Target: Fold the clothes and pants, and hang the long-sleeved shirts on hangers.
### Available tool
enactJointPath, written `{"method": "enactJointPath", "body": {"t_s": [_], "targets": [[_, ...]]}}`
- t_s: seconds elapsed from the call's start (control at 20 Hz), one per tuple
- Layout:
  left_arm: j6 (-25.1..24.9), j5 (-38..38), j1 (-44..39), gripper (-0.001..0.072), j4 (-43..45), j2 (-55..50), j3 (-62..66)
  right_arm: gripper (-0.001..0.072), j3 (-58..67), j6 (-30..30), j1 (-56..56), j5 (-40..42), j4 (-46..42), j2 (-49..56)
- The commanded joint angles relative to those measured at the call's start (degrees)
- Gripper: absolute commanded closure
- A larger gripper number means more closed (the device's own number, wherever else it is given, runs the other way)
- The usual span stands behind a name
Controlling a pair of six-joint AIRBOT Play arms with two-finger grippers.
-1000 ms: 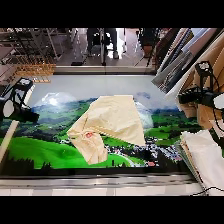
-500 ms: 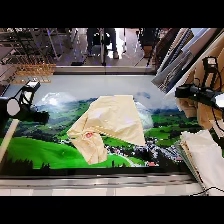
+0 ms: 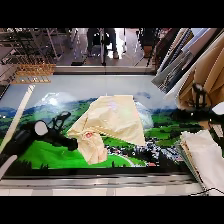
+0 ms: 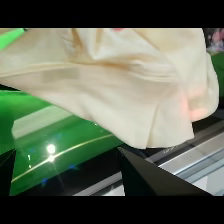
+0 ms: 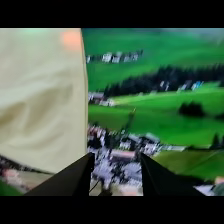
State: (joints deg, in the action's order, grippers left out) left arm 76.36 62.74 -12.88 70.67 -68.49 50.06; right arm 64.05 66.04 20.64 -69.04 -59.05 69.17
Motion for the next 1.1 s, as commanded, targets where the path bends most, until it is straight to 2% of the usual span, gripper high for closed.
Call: {"method": "enactJointPath", "body": {"t_s": [0.0, 0.15, 0.5, 0.65, 0.7, 0.8, 0.85, 0.9, 0.95, 1.05], "targets": [[-0.8, -5.2, -3.7, 0.0004, -5.1, -0.7, -5.0, 0.0286, -14.8, -4.9, 4.9, -7.2, 13.2, 0.3], [-0.8, -5.2, -3.8, 0.0000, -9.4, -2.9, -5.0, 0.0270, -21.3, -7.6, 3.8, -3.3, 16.0, 2.3], [-1.1, -8.9, -3.9, 0.0015, -16.9, -9.7, -5.0, 0.0271, -19.5, -10.3, -3.0, 3.0, 20.3, 14.3], [2.9, -10.9, -3.9, 0.0142, -16.9, -12.5, -5.0, 0.0275, -16.5, -10.6, -6.9, 5.8, 20.9, 19.6], [3.4, -11.2, -3.9, 0.0259, -17.3, -13.4, -5.0, 0.0280, -15.1, -9.8, -8.3, 6.5, 21.3, 21.4], [2.8, -11.1, -3.8, 0.0634, -18.8, -14.8, -5.0, 0.0404, -12.6, -8.5, -11.2, 6.4, 21.8, 24.5], [0.5, -10.7, -3.8, 0.0704, -19.2, -14.5, -4.8, 0.0603, -11.6, -8.2, -12.5, 5.7, 21.9, 25.4], [-0.9, -8.4, -3.3, 0.0705, -19.1, -13.4, -3.8, 0.0703, -10.5, -9.0, -13.4, 4.5, 21.8, 25.2], [-3.7, -4.1, -1.8, 0.0706, -19.0, -11.2, -1.6, 0.0702, -9.1, -10.0, -13.6, 2.3, 21.6, 24.0], [-4.9, 5.6, 4.2, 0.0707, -17.8, -4.9, 5.8, 0.0704, -4.7, -10.0, -13.0, -4.5, 19.9, 17.7]]}}
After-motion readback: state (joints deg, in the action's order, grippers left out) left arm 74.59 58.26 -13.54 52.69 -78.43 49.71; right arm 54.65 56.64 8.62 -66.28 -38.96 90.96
